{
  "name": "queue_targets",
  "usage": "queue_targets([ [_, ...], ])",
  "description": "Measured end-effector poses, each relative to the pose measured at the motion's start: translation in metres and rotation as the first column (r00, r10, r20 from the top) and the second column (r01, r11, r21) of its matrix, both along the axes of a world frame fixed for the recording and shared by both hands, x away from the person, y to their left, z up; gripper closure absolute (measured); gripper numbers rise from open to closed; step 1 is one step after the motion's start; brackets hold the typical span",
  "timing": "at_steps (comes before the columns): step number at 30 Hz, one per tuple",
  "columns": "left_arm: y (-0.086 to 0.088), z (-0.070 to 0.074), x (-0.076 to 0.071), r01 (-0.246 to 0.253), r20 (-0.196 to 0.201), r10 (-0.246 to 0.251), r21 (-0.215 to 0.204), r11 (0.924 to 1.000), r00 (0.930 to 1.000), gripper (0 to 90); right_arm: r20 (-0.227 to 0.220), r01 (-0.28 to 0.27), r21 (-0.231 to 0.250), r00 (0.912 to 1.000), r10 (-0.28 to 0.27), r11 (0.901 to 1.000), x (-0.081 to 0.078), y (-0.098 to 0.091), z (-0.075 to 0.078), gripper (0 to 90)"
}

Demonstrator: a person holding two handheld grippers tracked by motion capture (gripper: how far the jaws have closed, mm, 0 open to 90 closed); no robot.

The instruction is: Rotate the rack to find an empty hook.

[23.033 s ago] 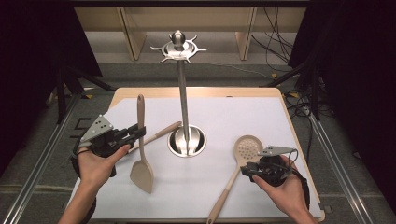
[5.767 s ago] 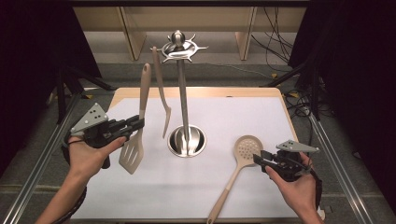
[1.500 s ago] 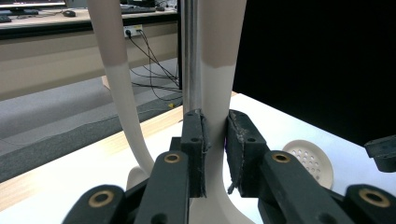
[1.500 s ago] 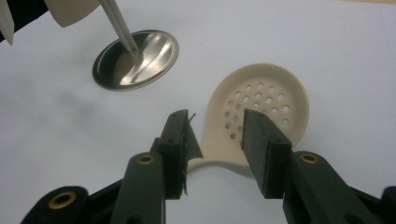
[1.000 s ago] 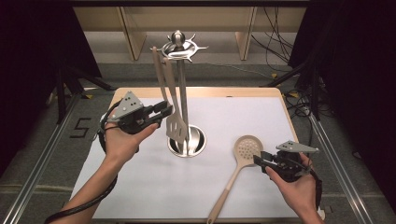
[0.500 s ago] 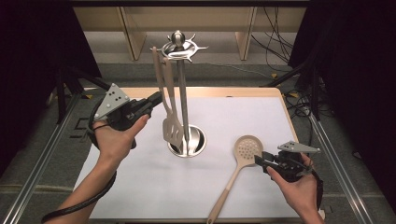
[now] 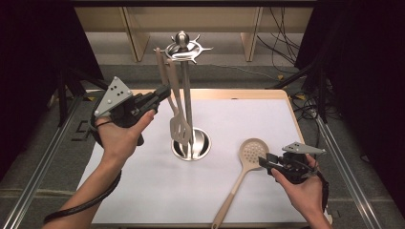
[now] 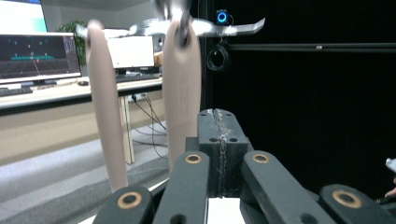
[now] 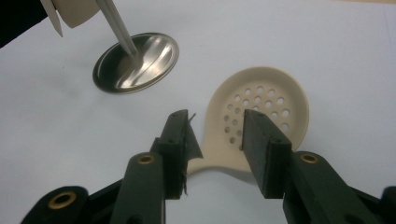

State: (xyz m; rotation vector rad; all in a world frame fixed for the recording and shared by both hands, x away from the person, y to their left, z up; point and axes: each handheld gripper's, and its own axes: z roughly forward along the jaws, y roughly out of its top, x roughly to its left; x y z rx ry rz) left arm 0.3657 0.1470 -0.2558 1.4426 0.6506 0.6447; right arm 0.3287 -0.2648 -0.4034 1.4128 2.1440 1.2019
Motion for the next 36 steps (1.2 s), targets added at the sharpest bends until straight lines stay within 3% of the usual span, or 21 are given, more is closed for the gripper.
queue_targets([
  [1,-0.001,0.003,0.000,-0.001,0.006,0.001,0.003,1.0000,1.0000,89.2,-0.026,0.015,0.016,0.9995,-0.014,0.9998,-0.001,0.002,0.001,62.1],
  [2,-0.003,0.006,0.001,0.001,0.014,-0.001,0.000,1.0000,0.9999,89.2,0.005,-0.003,-0.008,1.0000,0.003,1.0000,0.001,0.000,0.000,62.1],
  [3,-0.004,0.009,0.001,0.000,0.023,0.000,-0.002,1.0000,0.9997,89.2,0.007,-0.004,-0.009,1.0000,0.004,1.0000,0.000,-0.001,0.000,62.2],
  [4,-0.006,0.013,0.002,0.002,0.031,-0.002,-0.008,1.0000,0.9995,89.1,0.007,-0.011,0.021,0.9999,0.011,0.9997,0.001,0.000,-0.001,62.2],
  [7,-0.010,0.019,0.005,0.004,0.042,-0.004,-0.010,0.9999,0.9991,89.2,0.009,-0.009,0.025,0.9999,0.008,0.9996,-0.002,-0.001,0.000,62.2],
  [10,-0.011,0.026,0.008,0.000,0.057,0.001,-0.012,0.9999,0.9984,89.2,0.010,0.005,-0.004,0.9999,-0.005,1.0000,-0.004,-0.002,0.001,62.2],
  [16,-0.012,0.036,0.014,-0.011,0.071,0.012,-0.021,0.9997,0.9974,89.2,-0.001,0.005,0.009,1.0000,-0.005,0.9999,-0.006,-0.001,0.003,62.2],
  [17,-0.012,0.036,0.015,-0.014,0.072,0.015,-0.021,0.9997,0.9973,89.2,0.010,0.013,0.024,0.9999,-0.013,0.9996,-0.007,0.001,0.002,62.2],
  [22,-0.012,0.037,0.017,-0.017,0.070,0.018,-0.016,0.9997,0.9974,89.2,0.018,0.008,-0.007,0.9998,-0.008,0.9999,-0.006,-0.001,0.004,62.2],
  [23,-0.012,0.037,0.017,-0.018,0.074,0.019,-0.013,0.9997,0.9971,89.2,0.002,0.021,0.034,0.9998,-0.021,0.9992,-0.007,0.002,0.002,62.2],
  [25,-0.011,0.037,0.017,-0.022,0.071,0.023,-0.014,0.9997,0.9972,89.3,-0.021,0.023,0.019,0.9995,-0.023,0.9996,-0.008,0.002,0.003,62.1],
  [26,-0.010,0.036,0.017,-0.021,0.075,0.023,-0.017,0.9996,0.9969,89.2,-0.017,0.021,0.014,0.9996,-0.020,0.9997,-0.008,0.001,0.003,62.2],
  [27,-0.010,0.036,0.017,-0.023,0.077,0.024,-0.015,0.9996,0.9967,89.2,0.014,0.008,-0.013,0.9999,-0.008,0.9999,-0.006,-0.001,0.003,62.2],
  [36,-0.008,0.037,0.017,-0.033,0.080,0.033,-0.007,0.9994,0.9962,89.2,0.012,0.006,-0.006,0.9999,-0.006,1.0000,-0.006,-0.001,0.003,62.2],
])
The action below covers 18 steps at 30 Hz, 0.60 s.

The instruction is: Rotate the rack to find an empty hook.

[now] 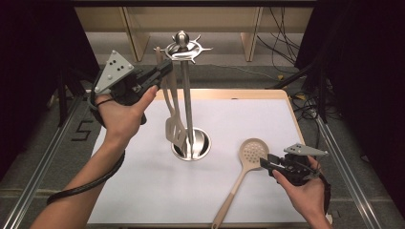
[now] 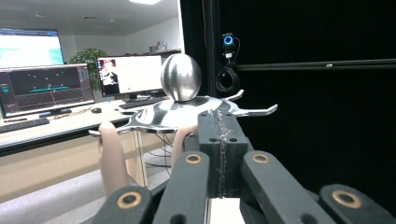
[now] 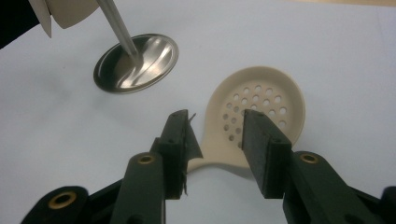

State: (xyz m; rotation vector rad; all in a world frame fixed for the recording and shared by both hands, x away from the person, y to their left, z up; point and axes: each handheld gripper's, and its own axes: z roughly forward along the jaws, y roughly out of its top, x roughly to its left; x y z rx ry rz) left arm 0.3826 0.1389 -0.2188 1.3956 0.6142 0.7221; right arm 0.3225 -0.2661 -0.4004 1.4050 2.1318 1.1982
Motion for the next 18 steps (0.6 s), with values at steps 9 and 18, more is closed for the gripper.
queue_targets([
  [9,0.007,0.001,0.004,-0.027,0.001,0.027,-0.002,0.9996,0.9996,89.3,0.001,0.001,0.001,1.0000,-0.001,1.0000,0.000,0.000,0.000,62.2],
  [18,0.013,0.002,0.011,-0.061,-0.008,0.060,-0.007,0.9981,0.9981,89.3,-0.033,0.016,0.022,0.9993,-0.016,0.9996,-0.002,0.003,0.001,62.2],
])
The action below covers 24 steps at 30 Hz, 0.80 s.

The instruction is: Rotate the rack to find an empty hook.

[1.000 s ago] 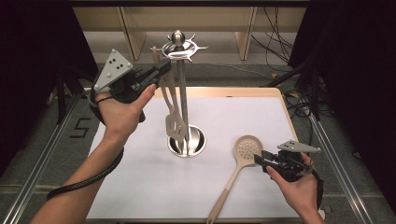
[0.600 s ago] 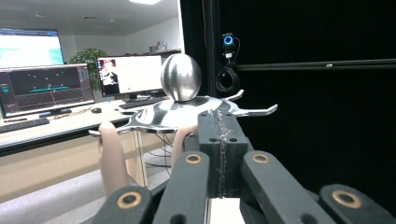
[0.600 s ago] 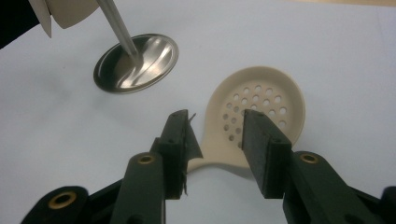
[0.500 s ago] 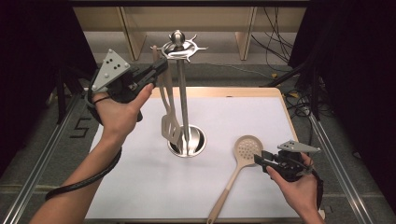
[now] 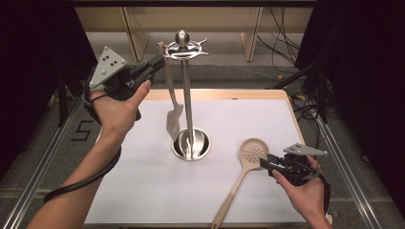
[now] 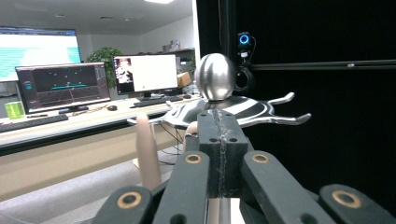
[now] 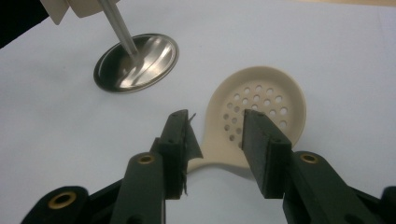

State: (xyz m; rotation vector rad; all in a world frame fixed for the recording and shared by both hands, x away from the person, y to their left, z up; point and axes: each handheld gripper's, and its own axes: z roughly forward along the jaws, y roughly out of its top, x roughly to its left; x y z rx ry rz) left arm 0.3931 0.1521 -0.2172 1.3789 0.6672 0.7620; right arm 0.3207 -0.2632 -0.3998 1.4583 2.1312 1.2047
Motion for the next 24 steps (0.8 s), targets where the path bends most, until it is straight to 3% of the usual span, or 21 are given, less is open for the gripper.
queue_targets([
  [15,0.005,0.000,0.005,-0.026,0.004,0.026,-0.004,0.9997,0.9997,89.2,0.000,-0.003,0.000,1.0000,0.003,1.0000,0.000,0.001,0.000,62.2],
  [23,0.006,-0.005,-0.005,-0.003,0.021,0.004,-0.010,0.9999,0.9998,88.1,-0.005,-0.009,-0.004,0.9999,0.009,1.0000,0.001,0.000,-0.001,61.8],
  [24,0.007,-0.008,-0.008,0.002,0.020,-0.002,-0.007,1.0000,0.9998,87.0,0.014,-0.031,-0.017,0.9994,0.031,0.9994,0.003,-0.002,-0.002,61.8],
])
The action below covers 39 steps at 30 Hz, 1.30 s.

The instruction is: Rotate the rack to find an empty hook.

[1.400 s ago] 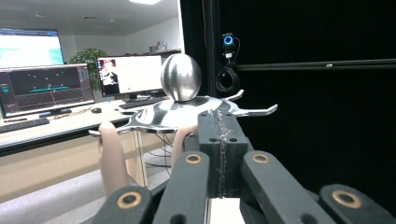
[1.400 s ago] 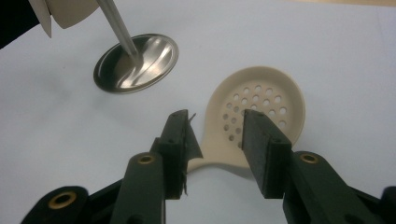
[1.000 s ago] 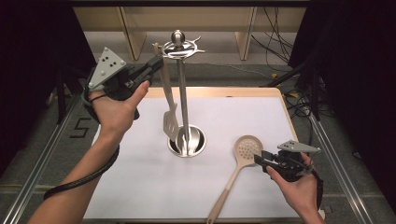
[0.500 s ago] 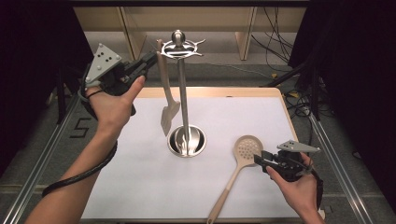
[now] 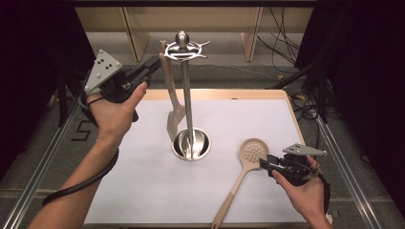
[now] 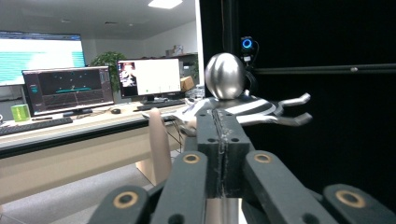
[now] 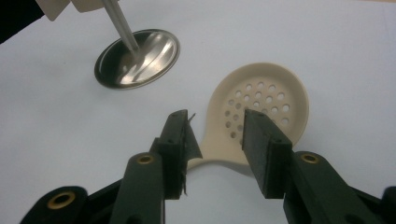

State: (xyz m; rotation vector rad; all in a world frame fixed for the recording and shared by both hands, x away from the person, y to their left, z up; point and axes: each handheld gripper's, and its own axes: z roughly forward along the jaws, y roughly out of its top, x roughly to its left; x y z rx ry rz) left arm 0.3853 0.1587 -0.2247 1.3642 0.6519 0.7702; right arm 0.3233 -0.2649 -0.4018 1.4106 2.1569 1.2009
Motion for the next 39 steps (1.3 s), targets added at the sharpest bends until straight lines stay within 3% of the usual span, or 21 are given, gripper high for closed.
queue_targets([
  [6,0.007,-0.015,-0.012,0.026,-0.010,-0.026,0.022,0.9994,0.9996,76.4,-0.015,-0.010,-0.026,0.9998,0.010,0.9996,-0.001,0.002,0.002,63.1],
  [7,0.008,-0.018,-0.014,0.032,-0.012,-0.032,0.024,0.9992,0.9994,74.7,-0.021,-0.026,-0.033,0.9995,0.025,0.9991,-0.001,0.002,0.003,64.1],
  [8,0.010,-0.022,-0.016,0.038,-0.015,-0.037,0.028,0.9989,0.9992,72.9,0.009,-0.047,-0.047,0.9988,0.047,0.9978,0.001,0.002,0.002,65.5],
  [9,0.012,-0.026,-0.018,0.043,-0.018,-0.042,0.032,0.9986,0.9989,70.5,-0.007,-0.053,-0.041,0.9986,0.053,0.9977,0.001,0.003,0.002,67.9],
  [12,0.017,-0.040,-0.023,0.055,-0.034,-0.054,0.051,0.9971,0.9980,64.1,-0.027,-0.090,-0.104,0.9958,0.088,0.9905,0.002,0.004,0.004,74.9],
  [13,0.019,-0.045,-0.024,0.058,-0.040,-0.056,0.056,0.9968,0.9976,61.7,-0.014,-0.114,-0.139,0.9935,0.113,0.9836,0.004,0.004,0.003,77.3],
  [17,0.026,-0.062,-0.027,0.057,-0.069,-0.054,0.048,0.9972,0.9962,50.6,-0.087,-0.151,-0.175,0.9867,0.137,0.9730,0.004,0.010,0.003,85.6],
  [18,0.028,-0.065,-0.027,0.051,-0.072,-0.048,0.045,0.9977,0.9962,48.3,-0.085,-0.168,-0.193,0.9845,0.154,0.9668,0.006,0.010,0.001,86.7],
  [20,0.031,-0.069,-0.027,0.043,-0.077,-0.040,0.039,0.9983,0.9963,44.9,-0.092,-0.166,-0.180,0.9841,0.152,0.9695,0.006,0.013,-0.002,87.7],
  [22,0.033,-0.074,-0.027,0.037,-0.087,-0.034,0.034,0.9987,0.9956,41.6,-0.125,-0.183,-0.194,0.9791,0.161,0.9639,0.006,0.014,-0.002,88.4],
  [24,0.034,-0.078,-0.027,0.034,-0.096,-0.030,0.035,0.9988,0.9950,40.2,-0.153,-0.186,-0.175,0.9752,0.160,0.9668,0.005,0.017,-0.003,88.9],
  [25,0.035,-0.079,-0.026,0.032,-0.084,-0.028,0.045,0.9985,0.9961,39.7,-0.162,-0.204,-0.199,0.9715,0.173,0.9585,0.006,0.017,-0.003,89.4],
  [26,0.035,-0.082,-0.026,0.028,-0.100,-0.024,0.039,0.9988,0.9946,39.4,-0.173,-0.215,-0.209,0.9683,0.180,0.9542,0.007,0.018,-0.004,90.0],
  [27,0.036,-0.082,-0.025,0.022,-0.082,-0.017,0.051,0.9985,0.9965,39.3,-0.194,-0.212,-0.205,0.9657,0.173,0.9556,0.006,0.020,-0.004,90.0],
  [28,0.035,-0.084,-0.026,0.018,-0.121,-0.014,0.036,0.9992,0.9926,39.2,-0.195,-0.228,-0.219,0.9629,0.186,0.9486,0.007,0.020,-0.005,90.0],
  [29,0.036,-0.084,-0.025,0.013,-0.111,-0.008,0.051,0.9986,0.9938,39.2,-0.200,-0.236,-0.228,0.9608,0.192,0.9445,0.007,0.021,-0.006,90.0],
  [31,0.037,-0.085,-0.025,0.014,-0.125,-0.009,0.033,0.9993,0.9922,39.1,-0.214,-0.243,-0.231,0.9573,0.194,0.9421,0.007,0.023,-0.008,90.0],
  [33,0.037,-0.085,-0.025,0.011,-0.126,-0.007,0.030,0.9995,0.9920,39.0,-0.250,-0.247,-0.227,0.9496,0.189,0.9420,0.006,0.026,-0.008,90.0],
  [35,0.039,-0.084,-0.023,0.016,-0.096,-0.012,0.045,0.9989,0.9953,38.8,-0.266,-0.252,-0.234,0.9455,0.188,0.9391,0.005,0.027,-0.009,90.0],
  [38,0.039,-0.085,-0.025,0.008,-0.127,-0.005,0.020,0.9998,0.9919,38.8,-0.293,-0.272,-0.243,0.9356,0.196,0.9311,0.005,0.029,-0.012,90.0],
  [39,0.040,-0.084,-0.023,0.013,-0.095,-0.010,0.037,0.9992,0.9954,38.8,-0.292,-0.290,-0.256,0.9326,0.212,0.9223,0.005,0.028,-0.013,90.0],
])
